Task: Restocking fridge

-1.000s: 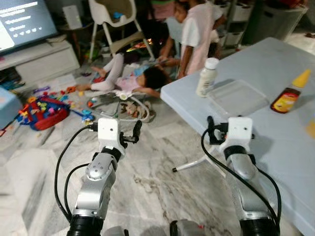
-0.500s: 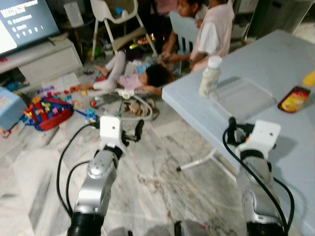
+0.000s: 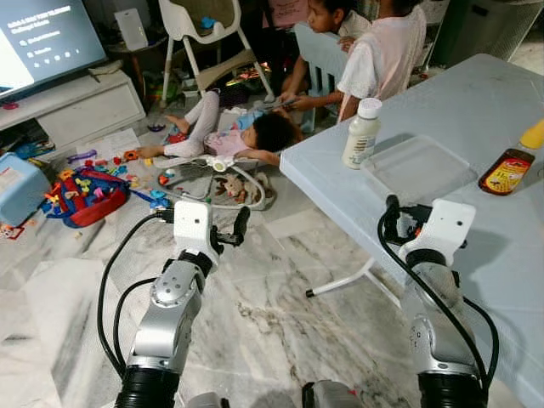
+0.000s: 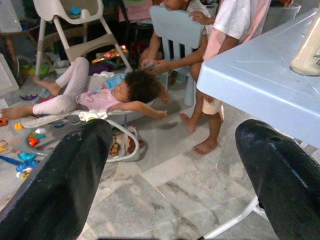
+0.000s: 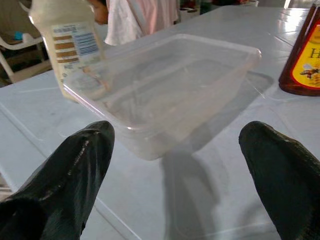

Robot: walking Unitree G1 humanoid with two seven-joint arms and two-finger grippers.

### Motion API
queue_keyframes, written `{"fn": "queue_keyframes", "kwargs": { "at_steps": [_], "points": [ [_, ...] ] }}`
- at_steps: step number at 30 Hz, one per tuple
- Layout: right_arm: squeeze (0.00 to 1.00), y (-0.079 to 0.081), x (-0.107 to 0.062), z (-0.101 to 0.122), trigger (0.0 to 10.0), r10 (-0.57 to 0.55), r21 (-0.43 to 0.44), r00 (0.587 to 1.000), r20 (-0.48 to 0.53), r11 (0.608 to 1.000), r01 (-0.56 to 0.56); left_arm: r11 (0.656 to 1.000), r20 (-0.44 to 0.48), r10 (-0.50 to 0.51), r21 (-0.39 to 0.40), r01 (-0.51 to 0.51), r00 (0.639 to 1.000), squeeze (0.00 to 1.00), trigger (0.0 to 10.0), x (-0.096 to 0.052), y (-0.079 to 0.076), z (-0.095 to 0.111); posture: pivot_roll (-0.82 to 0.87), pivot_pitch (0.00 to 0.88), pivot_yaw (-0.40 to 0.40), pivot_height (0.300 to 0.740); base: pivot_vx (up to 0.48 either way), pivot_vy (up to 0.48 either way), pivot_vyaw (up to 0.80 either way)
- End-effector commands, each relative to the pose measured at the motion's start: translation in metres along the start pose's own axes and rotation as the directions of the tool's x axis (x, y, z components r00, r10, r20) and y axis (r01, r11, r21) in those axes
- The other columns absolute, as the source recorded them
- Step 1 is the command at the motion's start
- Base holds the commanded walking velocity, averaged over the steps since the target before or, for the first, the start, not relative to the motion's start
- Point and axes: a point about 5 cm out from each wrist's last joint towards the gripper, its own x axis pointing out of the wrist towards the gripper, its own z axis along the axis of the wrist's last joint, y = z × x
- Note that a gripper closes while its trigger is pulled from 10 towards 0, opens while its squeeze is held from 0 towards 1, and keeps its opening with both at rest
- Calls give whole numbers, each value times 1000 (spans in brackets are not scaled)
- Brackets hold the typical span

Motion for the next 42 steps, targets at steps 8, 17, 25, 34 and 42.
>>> {"fn": "queue_keyframes", "kwargs": {
  "at_steps": [8, 17, 25, 34, 42],
  "points": [
    [0, 2, 1, 2, 10000, 2, -4, 1000, 0, 1000, -2, 1000, -2, -2, 9, 2, 1000, 0, 10000, -2, 2, 1, -52, 59, 69, 740, 0, 0, 0],
    [0, 2, 1, 2, 10000, 2, -4, 1000, 0, 1000, -2, 1000, -2, -2, 9, 2, 1000, 0, 10000, -2, 2, 1, -52, 59, 69, 740, 0, 0, 0],
    [0, 2, 1, 2, 10000, 2, -4, 1000, 0, 1000, -2, 1000, -2, -2, 9, 2, 1000, 0, 10000, -2, 2, 1, -52, 59, 69, 740, 0, 0, 0],
    [0, 2, 1, 2, 10000, 2, -4, 1000, 0, 1000, -2, 1000, -2, -2, 9, 2, 1000, 0, 10000, -2, 2, 1, -52, 59, 69, 740, 0, 0, 0],
    [0, 2, 1, 2, 10000, 2, -4, 1000, 0, 1000, -2, 1000, -2, -2, 9, 2, 1000, 0, 10000, -2, 2, 1, -52, 59, 69, 740, 0, 0, 0]
  ]
}}
